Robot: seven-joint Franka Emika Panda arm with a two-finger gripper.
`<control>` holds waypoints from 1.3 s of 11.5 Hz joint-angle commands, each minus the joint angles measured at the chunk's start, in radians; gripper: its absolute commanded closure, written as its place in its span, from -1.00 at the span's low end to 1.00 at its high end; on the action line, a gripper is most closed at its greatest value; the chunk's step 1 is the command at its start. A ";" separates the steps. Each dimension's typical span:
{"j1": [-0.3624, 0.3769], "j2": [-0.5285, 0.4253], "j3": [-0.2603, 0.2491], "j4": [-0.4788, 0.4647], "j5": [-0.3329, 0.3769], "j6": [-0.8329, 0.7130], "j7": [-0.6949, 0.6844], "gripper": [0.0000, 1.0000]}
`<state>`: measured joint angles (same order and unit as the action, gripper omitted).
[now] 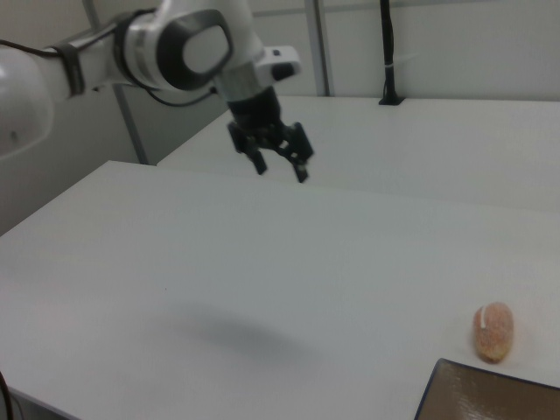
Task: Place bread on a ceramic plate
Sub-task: 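Move the open gripper over the orange bread roll and lower it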
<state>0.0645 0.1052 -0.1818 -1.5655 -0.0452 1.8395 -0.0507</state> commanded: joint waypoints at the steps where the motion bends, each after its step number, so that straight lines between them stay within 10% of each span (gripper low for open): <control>1: -0.055 0.074 -0.034 -0.016 -0.044 0.130 -0.102 -1.00; 15: -0.334 0.461 -0.059 0.013 -0.160 0.659 -0.336 -1.00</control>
<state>-0.2693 0.5076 -0.2327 -1.5775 -0.1869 2.4079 -0.3686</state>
